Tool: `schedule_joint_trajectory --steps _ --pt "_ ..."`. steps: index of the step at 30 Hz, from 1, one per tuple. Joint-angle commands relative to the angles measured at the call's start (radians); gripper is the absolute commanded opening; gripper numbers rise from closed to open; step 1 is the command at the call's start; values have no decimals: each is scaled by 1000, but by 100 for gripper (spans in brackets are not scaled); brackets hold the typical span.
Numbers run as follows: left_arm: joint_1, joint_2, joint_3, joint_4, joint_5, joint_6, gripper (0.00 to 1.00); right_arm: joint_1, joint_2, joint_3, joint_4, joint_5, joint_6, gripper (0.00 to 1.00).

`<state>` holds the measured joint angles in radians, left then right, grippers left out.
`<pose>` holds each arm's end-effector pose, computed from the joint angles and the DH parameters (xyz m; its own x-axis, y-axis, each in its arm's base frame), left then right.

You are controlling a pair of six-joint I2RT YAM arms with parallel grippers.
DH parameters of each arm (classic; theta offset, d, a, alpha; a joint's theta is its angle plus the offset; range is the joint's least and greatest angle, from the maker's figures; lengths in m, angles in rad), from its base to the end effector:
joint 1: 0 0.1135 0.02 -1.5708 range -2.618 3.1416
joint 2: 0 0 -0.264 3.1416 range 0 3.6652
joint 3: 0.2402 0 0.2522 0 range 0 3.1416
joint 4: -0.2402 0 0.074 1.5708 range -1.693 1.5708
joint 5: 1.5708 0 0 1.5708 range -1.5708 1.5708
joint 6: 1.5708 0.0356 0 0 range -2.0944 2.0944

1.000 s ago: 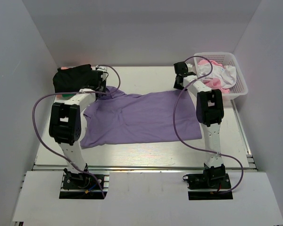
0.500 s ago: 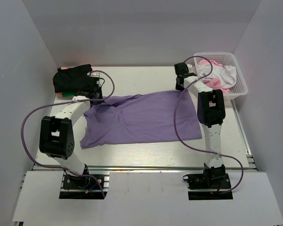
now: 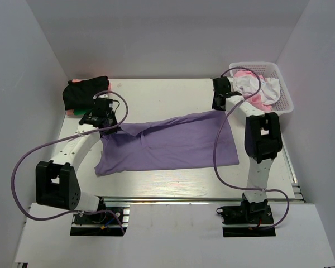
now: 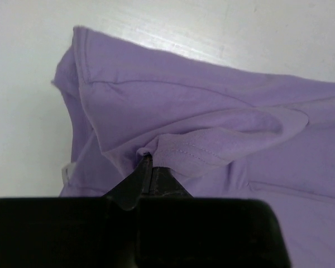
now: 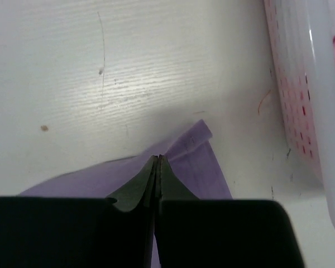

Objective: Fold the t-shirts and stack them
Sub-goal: Fold the other side of the tshirt into a rectangle

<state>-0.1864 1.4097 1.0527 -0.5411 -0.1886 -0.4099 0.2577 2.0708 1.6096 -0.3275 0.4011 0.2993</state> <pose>0.2921 -0.0483 0.2595 -0.7317 -0.2603 -0.6299 -0.2446 0.9629 -0.1138 0.4560 0.1058 0.2141 -0.6462 0.1104 -0.7551 0.2323 0.9710 -0.0569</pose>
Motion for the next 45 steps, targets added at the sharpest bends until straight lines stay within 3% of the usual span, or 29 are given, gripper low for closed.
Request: schedule_joint_trajectory --steps 1,8,17,21,23,24,26,27,29,33,37,44,45 --pt "-2 -80 -25 -140 8 -55 0 -2 -134 -119 34 -7 -12 0" --pt "-2 -207 -137 -163 67 -76 0 0 -324 -334 41 10 6 0" --pt "-2 -268 -128 -293 84 -87 0 -1 -454 -405 -31 41 20 0" --pt "-2 -282 -195 -313 113 -110 2 0 -492 -470 -31 16 50 0" --pt "-2 -272 -206 -322 113 -124 13 2 -488 -478 -38 -2 58 0" --pt "-2 -272 -220 -341 113 -124 42 -1 -474 -478 -45 -1 63 0" --pt "-2 -258 -220 -365 101 -135 63 -3 -462 -470 -57 7 70 0" --pt "-2 -249 -220 -385 101 -135 87 0 -442 -465 -70 8 76 0" --pt "-2 -249 -208 -395 87 -135 100 -2 -428 -450 -70 12 90 3" --pt "-2 -258 -181 -407 77 -121 100 -8 -407 -444 -56 2 109 10" --pt "-2 -258 -181 -274 112 -112 100 -20 -347 -427 -36 -25 127 19" --pt "-2 -123 -146 -102 144 -76 100 -63 -273 -404 -1 -99 146 23" --pt "-2 -88 -134 -91 144 -76 100 -72 -268 -402 -2 -103 149 28"
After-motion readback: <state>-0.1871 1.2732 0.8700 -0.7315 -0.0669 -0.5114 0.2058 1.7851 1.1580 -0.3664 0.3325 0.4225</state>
